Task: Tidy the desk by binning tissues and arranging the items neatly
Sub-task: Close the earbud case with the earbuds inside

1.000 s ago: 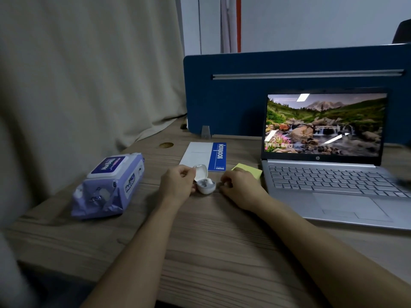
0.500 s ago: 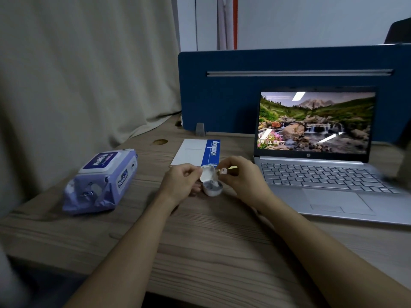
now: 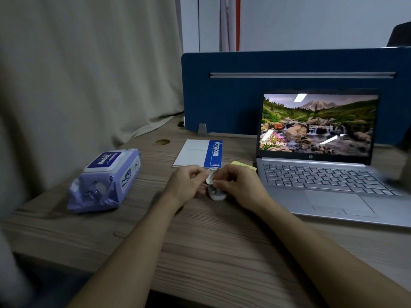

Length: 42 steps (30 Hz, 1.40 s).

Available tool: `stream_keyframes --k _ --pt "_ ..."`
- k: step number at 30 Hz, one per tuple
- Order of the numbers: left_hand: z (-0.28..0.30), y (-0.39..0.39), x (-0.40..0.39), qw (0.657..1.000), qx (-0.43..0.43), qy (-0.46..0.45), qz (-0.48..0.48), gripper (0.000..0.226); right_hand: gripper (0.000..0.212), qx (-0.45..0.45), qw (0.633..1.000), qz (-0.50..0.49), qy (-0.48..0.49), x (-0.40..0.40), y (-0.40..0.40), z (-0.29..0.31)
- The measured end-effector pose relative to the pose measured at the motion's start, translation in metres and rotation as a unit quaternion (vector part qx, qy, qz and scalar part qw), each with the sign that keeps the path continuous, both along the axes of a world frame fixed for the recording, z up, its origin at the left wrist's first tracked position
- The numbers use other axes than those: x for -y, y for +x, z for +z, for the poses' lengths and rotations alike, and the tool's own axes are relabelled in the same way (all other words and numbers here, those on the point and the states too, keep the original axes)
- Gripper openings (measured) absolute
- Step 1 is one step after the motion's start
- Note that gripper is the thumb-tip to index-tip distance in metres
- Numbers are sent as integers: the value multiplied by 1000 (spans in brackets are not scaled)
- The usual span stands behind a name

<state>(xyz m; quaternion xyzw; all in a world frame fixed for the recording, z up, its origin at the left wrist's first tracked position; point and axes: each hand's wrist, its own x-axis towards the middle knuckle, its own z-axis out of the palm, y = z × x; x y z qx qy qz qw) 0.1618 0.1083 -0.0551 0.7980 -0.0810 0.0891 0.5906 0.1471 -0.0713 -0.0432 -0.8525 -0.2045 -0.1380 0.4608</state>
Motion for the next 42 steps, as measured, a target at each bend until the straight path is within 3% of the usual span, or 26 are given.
stream_keyframes --k 11,17,21,30,33,35,39,42 --pt "-4 3 -1 1000 -7 -17 -12 14 10 -39 998 -31 25 -6 0 -6" --pt "-4 2 -1 1000 7 -5 -15 14 12 -3 995 -80 54 4 0 1" --pt "0 -1 -2 999 18 11 -42 16 12 25 985 -141 99 11 2 6" --pt "2 -8 -2 987 9 76 -140 32 11 26 981 -155 113 13 3 9" --pt "-3 -10 1 974 3 164 -157 54 10 37 980 -168 97 16 2 10" --pt "-5 -10 0 972 19 190 -141 50 9 38 981 -176 78 18 3 10" --pt "-1 -2 -10 982 68 156 -78 42 10 31 981 -185 41 22 7 8" --pt "2 15 -20 979 97 180 0 44 10 2 985 -159 -71 26 10 5"
